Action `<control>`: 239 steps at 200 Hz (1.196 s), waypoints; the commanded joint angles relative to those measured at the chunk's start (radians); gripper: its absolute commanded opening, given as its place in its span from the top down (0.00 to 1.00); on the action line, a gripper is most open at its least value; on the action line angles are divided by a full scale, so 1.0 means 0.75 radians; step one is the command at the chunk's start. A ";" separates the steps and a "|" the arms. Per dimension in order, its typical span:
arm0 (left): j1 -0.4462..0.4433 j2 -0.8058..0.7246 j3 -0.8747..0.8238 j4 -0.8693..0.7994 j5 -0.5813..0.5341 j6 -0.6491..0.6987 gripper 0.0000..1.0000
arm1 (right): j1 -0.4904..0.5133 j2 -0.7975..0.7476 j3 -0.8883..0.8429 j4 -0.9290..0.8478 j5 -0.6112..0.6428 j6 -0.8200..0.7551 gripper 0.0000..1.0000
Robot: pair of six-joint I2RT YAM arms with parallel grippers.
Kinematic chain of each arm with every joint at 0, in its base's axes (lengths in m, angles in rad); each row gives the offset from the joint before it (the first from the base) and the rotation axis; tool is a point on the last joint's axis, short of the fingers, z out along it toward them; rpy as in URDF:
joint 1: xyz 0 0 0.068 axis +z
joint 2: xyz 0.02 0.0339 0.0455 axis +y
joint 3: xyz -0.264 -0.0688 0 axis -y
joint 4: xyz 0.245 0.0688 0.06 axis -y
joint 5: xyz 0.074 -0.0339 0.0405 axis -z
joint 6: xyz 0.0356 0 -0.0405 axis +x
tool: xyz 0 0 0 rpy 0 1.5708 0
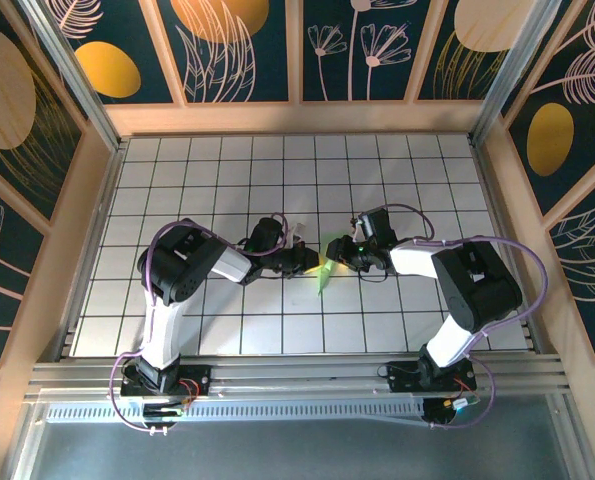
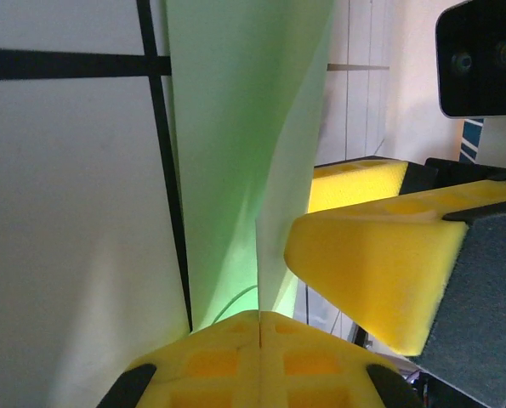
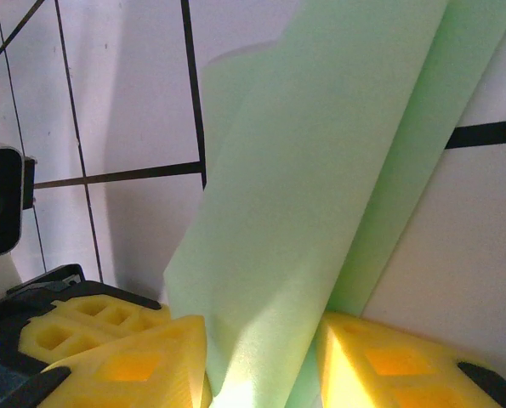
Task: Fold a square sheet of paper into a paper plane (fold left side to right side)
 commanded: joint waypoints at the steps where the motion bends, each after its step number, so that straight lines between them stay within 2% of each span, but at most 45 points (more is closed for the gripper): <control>1: 0.007 0.030 0.029 -0.042 0.002 0.057 1.00 | 0.011 0.043 0.014 -0.070 0.072 -0.043 0.61; 147: 0.007 0.041 0.093 -0.398 -0.112 0.253 1.00 | 0.001 -0.058 0.010 -0.075 0.036 -0.018 0.61; 239: 0.007 0.064 0.116 -0.469 -0.151 0.278 1.00 | -0.022 -0.117 0.010 -0.152 0.075 -0.022 0.61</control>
